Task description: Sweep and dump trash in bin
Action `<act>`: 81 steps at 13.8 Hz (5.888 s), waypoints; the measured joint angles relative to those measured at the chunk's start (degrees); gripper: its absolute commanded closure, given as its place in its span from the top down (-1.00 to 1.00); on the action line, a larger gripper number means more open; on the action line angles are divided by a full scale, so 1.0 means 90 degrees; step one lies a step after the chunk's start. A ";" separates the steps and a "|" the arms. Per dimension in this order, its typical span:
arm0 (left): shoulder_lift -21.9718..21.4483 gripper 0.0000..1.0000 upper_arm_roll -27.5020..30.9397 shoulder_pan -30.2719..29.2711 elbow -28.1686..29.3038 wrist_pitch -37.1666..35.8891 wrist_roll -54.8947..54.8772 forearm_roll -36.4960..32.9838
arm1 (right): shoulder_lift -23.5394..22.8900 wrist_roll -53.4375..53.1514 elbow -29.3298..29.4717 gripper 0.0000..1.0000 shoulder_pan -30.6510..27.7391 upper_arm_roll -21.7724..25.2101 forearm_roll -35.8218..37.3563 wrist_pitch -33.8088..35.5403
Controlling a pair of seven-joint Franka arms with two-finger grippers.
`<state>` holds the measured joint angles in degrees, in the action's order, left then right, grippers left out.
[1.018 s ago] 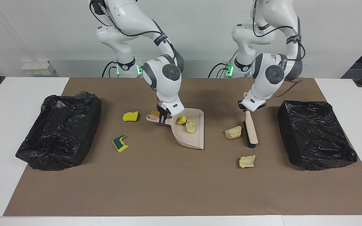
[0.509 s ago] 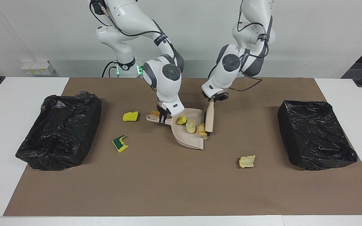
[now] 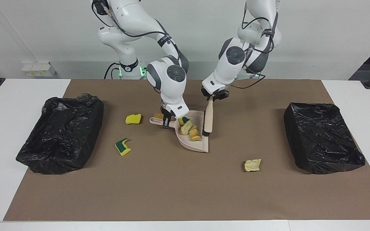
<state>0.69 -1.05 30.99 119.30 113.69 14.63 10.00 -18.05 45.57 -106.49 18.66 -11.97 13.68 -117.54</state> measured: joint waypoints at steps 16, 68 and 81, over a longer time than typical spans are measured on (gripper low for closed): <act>0.1777 -1.00 -0.0049 -0.2439 -0.1662 -0.0082 -0.2525 -0.1440 | 0.0020 -0.0010 0.0321 -1.00 0.0325 -0.0006 0.0649 0.1217; -0.0391 -1.00 -0.0156 0.3108 0.1657 0.0993 0.4658 -0.0150 | 0.0749 0.4974 0.1939 -1.00 -0.4448 0.0091 -0.0218 0.2212; -0.0267 1.00 0.0030 0.1663 0.0632 0.0830 0.2854 -0.0687 | 0.0878 0.4970 0.1786 -1.00 -0.5197 0.0081 0.3355 0.1879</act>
<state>-1.71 -0.78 45.95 124.98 121.16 40.32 3.82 -10.15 90.30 -90.41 -28.11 -11.24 43.88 -100.63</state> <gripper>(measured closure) 0.022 0.678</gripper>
